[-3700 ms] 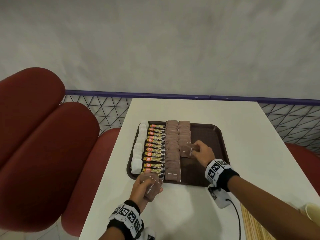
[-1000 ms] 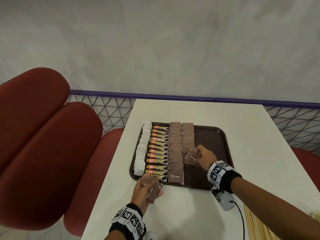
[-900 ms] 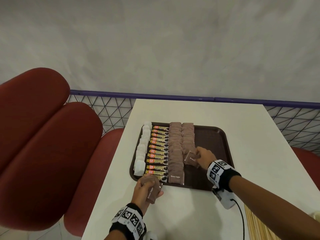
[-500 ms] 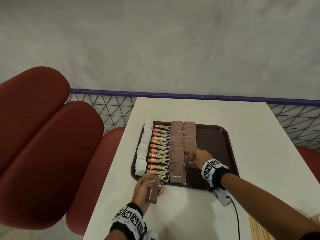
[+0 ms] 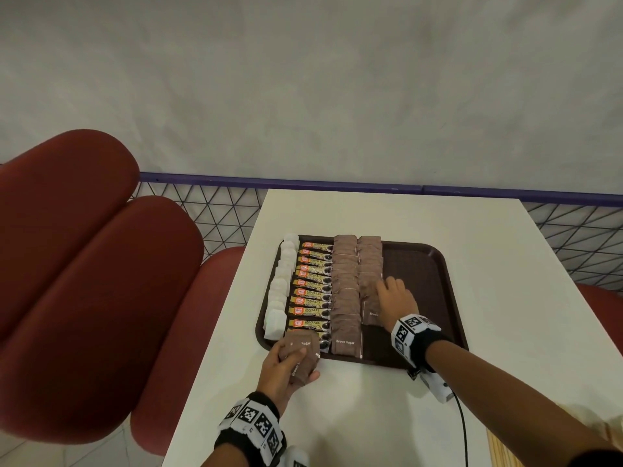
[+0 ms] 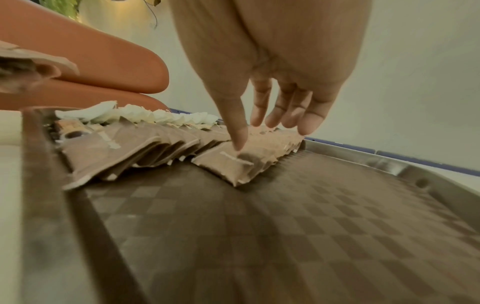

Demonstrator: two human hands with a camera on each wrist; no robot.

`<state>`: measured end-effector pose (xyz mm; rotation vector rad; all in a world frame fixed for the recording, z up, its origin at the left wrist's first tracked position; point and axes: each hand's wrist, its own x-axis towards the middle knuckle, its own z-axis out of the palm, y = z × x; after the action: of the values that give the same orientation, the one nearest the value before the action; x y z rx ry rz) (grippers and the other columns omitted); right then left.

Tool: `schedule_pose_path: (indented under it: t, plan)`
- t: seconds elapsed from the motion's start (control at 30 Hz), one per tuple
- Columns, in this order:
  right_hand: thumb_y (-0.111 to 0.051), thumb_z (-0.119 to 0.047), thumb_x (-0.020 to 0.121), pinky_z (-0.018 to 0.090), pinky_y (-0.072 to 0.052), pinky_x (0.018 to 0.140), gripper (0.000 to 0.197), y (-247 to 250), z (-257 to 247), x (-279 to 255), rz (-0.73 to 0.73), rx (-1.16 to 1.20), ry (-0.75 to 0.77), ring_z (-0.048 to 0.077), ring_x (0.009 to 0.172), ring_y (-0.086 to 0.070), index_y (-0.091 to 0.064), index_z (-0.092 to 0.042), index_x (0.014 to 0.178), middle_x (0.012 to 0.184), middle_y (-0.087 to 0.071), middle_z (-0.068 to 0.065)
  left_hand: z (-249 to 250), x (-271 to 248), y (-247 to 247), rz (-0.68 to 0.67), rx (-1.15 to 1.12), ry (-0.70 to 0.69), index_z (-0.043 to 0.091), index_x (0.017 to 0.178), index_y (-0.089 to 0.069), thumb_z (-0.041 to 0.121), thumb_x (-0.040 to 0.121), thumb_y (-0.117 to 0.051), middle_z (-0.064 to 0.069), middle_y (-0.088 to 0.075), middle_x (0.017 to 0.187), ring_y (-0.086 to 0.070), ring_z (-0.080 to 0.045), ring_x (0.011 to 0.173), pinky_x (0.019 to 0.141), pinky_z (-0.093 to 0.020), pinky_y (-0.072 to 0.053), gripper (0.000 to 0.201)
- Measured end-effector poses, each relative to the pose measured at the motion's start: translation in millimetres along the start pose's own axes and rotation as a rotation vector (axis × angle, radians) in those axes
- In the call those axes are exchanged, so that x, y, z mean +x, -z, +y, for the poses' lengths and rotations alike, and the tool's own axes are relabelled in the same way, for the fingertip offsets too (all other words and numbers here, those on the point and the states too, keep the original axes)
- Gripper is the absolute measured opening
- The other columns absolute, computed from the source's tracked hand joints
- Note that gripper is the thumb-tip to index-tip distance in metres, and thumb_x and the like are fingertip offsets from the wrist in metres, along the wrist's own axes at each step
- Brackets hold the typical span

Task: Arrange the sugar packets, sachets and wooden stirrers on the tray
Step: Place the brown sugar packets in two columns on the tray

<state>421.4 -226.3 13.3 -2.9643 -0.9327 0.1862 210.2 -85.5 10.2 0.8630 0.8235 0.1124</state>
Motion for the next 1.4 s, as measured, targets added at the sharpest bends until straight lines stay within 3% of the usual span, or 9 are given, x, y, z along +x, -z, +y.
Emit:
schedule_pose_path:
  t: [0.23,0.4,0.6,0.77,0.9,1.0,1.07,1.2,1.4]
  plan:
    - [-0.054,-0.021,0.088,0.029,-0.038,0.094,0.029,8,-23,-29,0.104,0.343,0.223,0.019,0.109,-0.043,-0.049,-0.012,0.115,0.117,-0.048,0.004,-2,0,-3,0.041,0.021,-0.011,0.008,0.123,-0.052,0.004,0.084,-0.065,-0.019,-0.059,0.122,-0.065,-0.033,0.094,0.060,-0.036,-0.057,0.041]
    - [-0.054,-0.030,0.091,0.024,-0.036,0.085,0.028,5,-51,-51,-0.112,0.610,0.374,0.009,0.097,-0.041,-0.053,-0.013,0.113,0.105,-0.051,0.000,-3,-3,-9,-0.002,0.037,-0.013,0.011,0.115,-0.055,0.004,0.085,-0.064,-0.016,-0.061,0.117,-0.065,-0.030,0.091,0.060,-0.036,-0.057,0.033]
    - [-0.056,-0.027,0.090,0.031,-0.042,0.070,0.022,-6,-67,-50,-0.278,0.718,0.356,0.017,0.079,-0.049,-0.056,-0.005,0.092,0.087,-0.055,0.006,-4,-8,-11,-0.057,0.079,-0.010,0.013,0.110,-0.057,0.003,0.083,-0.065,-0.015,-0.064,0.114,-0.064,-0.030,0.094,0.067,-0.039,-0.057,0.030]
    - [-0.057,-0.021,0.090,0.018,-0.037,0.062,0.029,4,-56,-47,-0.209,0.785,0.249,0.015,0.076,-0.049,-0.039,-0.033,0.071,0.079,-0.051,-0.006,-2,-10,-4,-0.019,0.054,-0.035,0.012,0.107,-0.054,-0.007,0.085,-0.058,-0.016,-0.062,0.103,-0.064,-0.032,0.086,0.058,-0.036,-0.057,0.029]
    - [-0.056,-0.019,0.091,0.018,-0.040,0.061,0.020,21,-34,-37,-0.059,0.836,0.053,0.014,0.074,-0.053,-0.044,-0.024,0.075,0.076,-0.054,-0.007,-1,-10,2,0.022,0.027,-0.037,0.014,0.109,-0.054,-0.003,0.088,-0.056,-0.020,-0.058,0.113,-0.063,-0.039,0.097,0.057,-0.035,-0.057,0.027]
    - [-0.058,-0.016,0.089,0.028,-0.046,0.066,0.011,28,-11,-32,0.039,0.821,-0.075,0.022,0.074,-0.058,-0.049,-0.012,0.083,0.081,-0.061,0.007,-2,-9,1,0.031,0.032,-0.029,0.013,0.119,-0.052,0.007,0.091,-0.055,-0.022,-0.059,0.119,-0.063,-0.039,0.103,0.061,-0.036,-0.056,0.028]
    - [-0.058,-0.015,0.088,0.032,-0.047,0.070,0.009,27,4,-30,0.022,0.791,-0.125,0.027,0.078,-0.059,-0.051,-0.010,0.086,0.082,-0.062,0.011,-3,-7,0,0.034,0.023,-0.017,0.012,0.121,-0.051,0.010,0.092,-0.054,-0.024,-0.058,0.122,-0.063,-0.039,0.103,0.063,-0.037,-0.056,0.029]
    - [-0.058,-0.015,0.088,0.024,-0.037,0.072,0.007,19,20,-30,-0.121,0.664,-0.156,0.019,0.080,-0.051,-0.053,-0.014,0.093,0.076,-0.052,-0.001,-4,-5,-4,0.041,-0.009,0.016,0.013,0.117,-0.052,0.007,0.092,-0.054,-0.026,-0.056,0.123,-0.061,-0.042,0.104,0.062,-0.038,-0.057,0.026]
    - [-0.058,-0.018,0.088,0.028,-0.044,0.078,0.012,2,22,-26,-0.231,0.541,-0.222,0.028,0.096,-0.060,-0.056,-0.011,0.097,0.099,-0.061,0.011,-1,-3,-7,0.025,-0.031,0.035,0.014,0.119,-0.051,0.004,0.091,-0.053,-0.025,-0.055,0.123,-0.059,-0.044,0.108,0.067,-0.041,-0.056,0.029]
